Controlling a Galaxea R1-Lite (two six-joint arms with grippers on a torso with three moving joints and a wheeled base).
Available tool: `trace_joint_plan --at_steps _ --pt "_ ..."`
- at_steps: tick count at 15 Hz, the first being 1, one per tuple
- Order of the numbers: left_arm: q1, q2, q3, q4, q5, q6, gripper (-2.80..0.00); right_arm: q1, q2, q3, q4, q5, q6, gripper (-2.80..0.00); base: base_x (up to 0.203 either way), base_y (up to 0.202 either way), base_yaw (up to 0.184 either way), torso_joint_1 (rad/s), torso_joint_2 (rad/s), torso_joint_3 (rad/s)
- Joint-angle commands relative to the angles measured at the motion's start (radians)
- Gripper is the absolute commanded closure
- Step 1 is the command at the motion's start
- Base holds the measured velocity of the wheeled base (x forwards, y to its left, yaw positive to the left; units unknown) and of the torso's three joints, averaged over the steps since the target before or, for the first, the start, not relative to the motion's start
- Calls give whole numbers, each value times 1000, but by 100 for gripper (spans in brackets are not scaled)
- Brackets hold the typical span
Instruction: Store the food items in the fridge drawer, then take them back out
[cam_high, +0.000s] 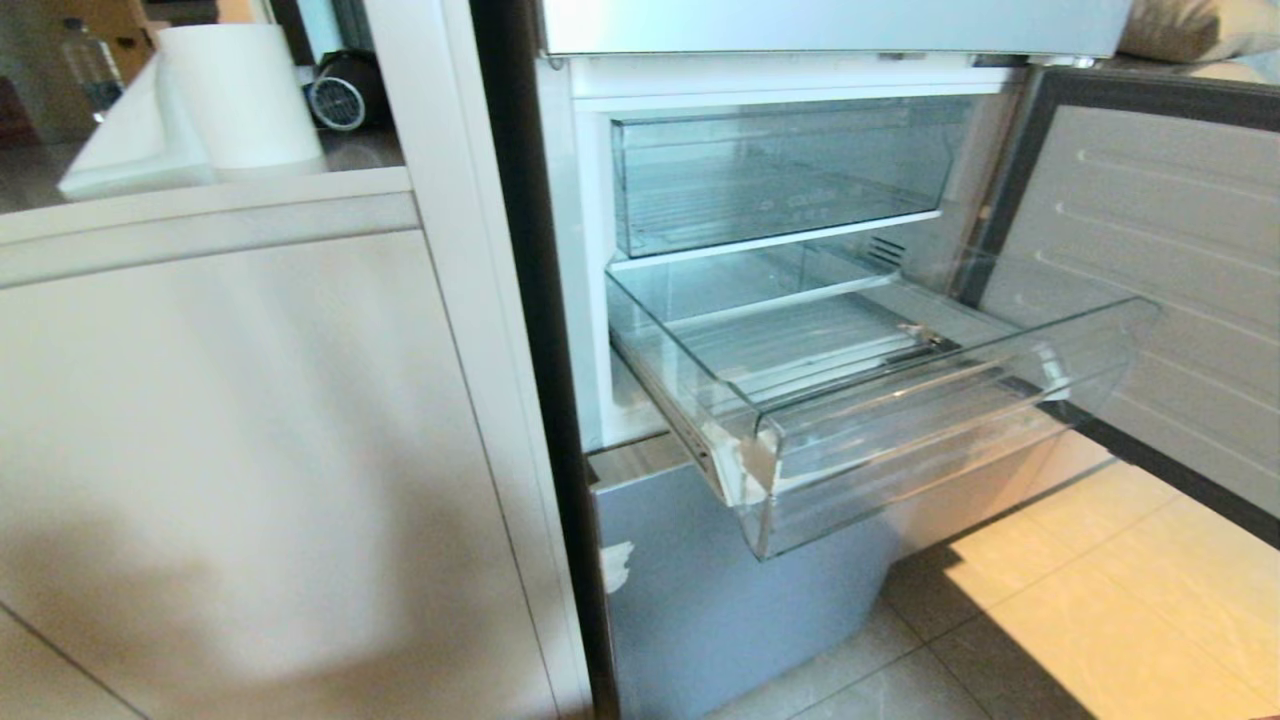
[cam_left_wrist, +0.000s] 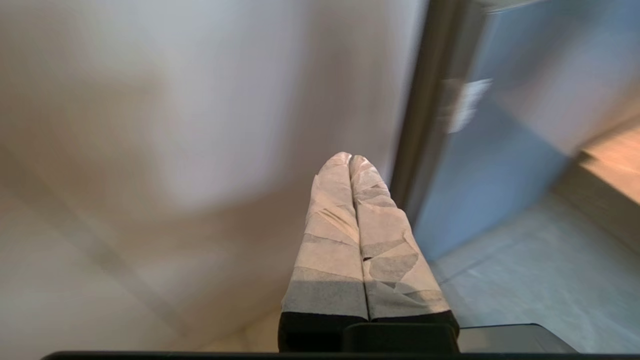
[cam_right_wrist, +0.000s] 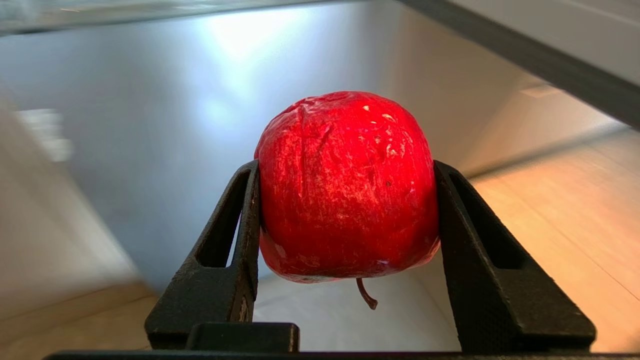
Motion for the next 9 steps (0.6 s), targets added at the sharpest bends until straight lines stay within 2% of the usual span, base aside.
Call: trace_joint_plan --at_steps 1,6,7,9 --pt "0 0 0 1 0 0 0 0 3 0 0 1 -1 0 4 -4 178 2 2 7" --pt "0 0 0 1 0 0 0 0 11 0 2 7 -31 0 0 -7 152 4 2 2" --pt "0 0 0 1 0 0 0 1 44 0 -8 13 -46 0 0 0 0 0 0 0" --pt "0 0 0 1 0 0 0 4 163 -14 -113 32 -67 0 0 0 0 0 0 0"
